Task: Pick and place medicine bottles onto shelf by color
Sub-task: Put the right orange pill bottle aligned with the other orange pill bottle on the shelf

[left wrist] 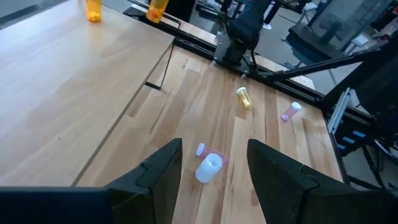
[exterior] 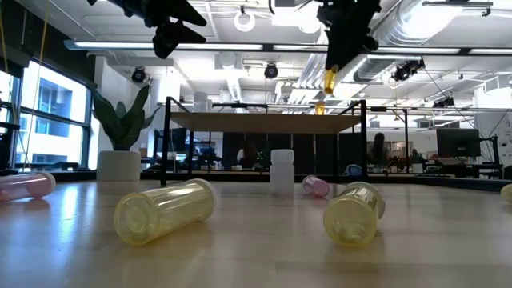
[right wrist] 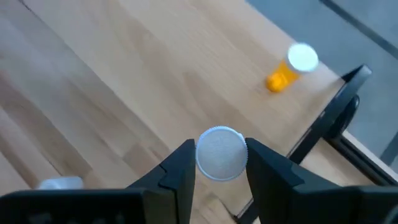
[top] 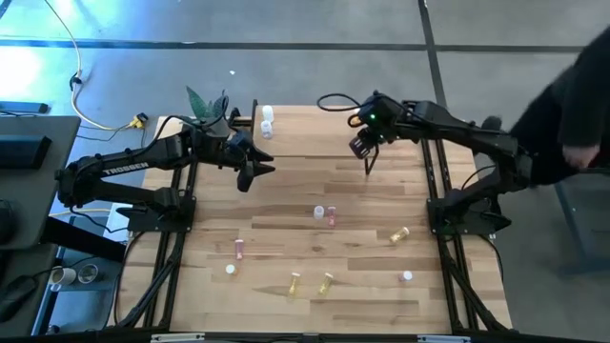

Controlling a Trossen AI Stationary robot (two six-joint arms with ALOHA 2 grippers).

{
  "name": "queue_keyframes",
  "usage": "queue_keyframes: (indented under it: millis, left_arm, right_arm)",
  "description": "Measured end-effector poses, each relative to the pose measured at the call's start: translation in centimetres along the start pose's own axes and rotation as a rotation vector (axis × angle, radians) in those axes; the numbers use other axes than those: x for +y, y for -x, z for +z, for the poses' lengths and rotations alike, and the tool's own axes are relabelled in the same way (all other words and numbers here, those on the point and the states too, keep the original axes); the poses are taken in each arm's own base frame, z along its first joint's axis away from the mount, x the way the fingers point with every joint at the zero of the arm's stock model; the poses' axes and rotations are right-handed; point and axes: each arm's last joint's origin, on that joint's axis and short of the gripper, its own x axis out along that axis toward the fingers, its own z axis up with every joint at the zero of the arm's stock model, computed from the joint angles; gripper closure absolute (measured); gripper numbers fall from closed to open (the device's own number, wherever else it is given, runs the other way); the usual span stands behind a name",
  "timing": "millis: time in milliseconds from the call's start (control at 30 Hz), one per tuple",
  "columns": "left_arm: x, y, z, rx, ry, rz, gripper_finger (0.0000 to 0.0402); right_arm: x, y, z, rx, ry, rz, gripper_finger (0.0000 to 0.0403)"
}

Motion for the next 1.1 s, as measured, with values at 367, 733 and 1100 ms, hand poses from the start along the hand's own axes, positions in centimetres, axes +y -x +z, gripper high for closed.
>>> queue_keyframes:
  millis: [367, 733, 1100]
  left_arm:
    - [0.3, 0.0, 0.1, -0.03, 0.011, 0.105, 0.0229]
    - [0.5, 0.0, 0.2, -0.049, 0.039, 0.164, 0.0229]
    - [0.5, 0.1, 0.2, -0.05, 0.042, 0.168, 0.0229]
  right_arm:
    - [-2.6, -2.4, 1.1, 0.048, 0.077, 0.027, 0.0286]
    - [-3.1, -4.5, 1.7, 0.075, 0.172, 0.088, 0.0286]
    - [-3.4, -4.9, 1.6, 0.094, 0.219, 0.082, 0.0286]
